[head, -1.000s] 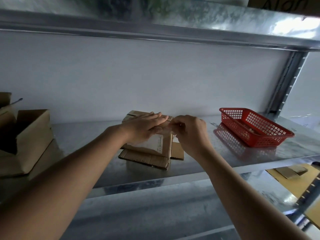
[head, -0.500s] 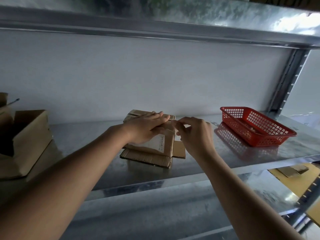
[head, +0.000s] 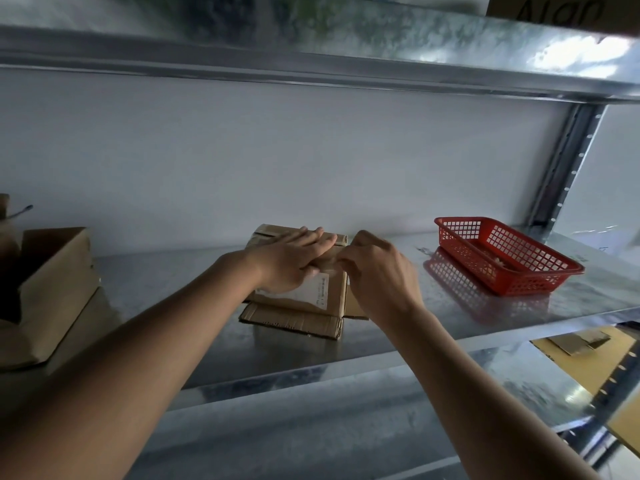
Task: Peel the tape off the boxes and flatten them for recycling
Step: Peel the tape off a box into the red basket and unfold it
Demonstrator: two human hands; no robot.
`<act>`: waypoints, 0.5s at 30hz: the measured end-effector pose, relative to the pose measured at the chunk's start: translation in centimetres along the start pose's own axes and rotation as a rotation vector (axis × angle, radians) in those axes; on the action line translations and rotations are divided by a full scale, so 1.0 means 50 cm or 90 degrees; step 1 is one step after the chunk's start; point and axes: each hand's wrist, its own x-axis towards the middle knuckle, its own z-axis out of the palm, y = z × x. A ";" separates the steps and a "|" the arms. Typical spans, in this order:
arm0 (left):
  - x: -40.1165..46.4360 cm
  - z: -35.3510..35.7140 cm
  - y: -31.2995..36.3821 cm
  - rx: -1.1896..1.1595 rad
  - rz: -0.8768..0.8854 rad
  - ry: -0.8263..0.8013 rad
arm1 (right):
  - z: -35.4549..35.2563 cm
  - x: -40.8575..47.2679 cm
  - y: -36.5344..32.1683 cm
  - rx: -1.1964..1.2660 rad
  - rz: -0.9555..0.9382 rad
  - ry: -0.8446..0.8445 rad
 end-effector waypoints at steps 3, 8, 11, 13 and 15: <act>0.002 0.003 -0.003 -0.007 0.000 0.001 | -0.001 0.001 -0.002 0.062 0.007 0.005; 0.003 0.006 0.002 -0.002 -0.002 0.005 | 0.005 0.019 0.005 0.151 0.011 0.052; -0.003 0.010 0.013 -0.005 -0.002 0.028 | 0.013 0.027 0.012 0.173 0.059 0.054; -0.006 0.006 0.019 -0.004 -0.004 0.037 | 0.017 0.026 0.016 0.188 0.081 0.070; -0.005 0.002 0.026 0.003 -0.006 0.038 | 0.017 0.024 0.018 0.193 0.120 0.103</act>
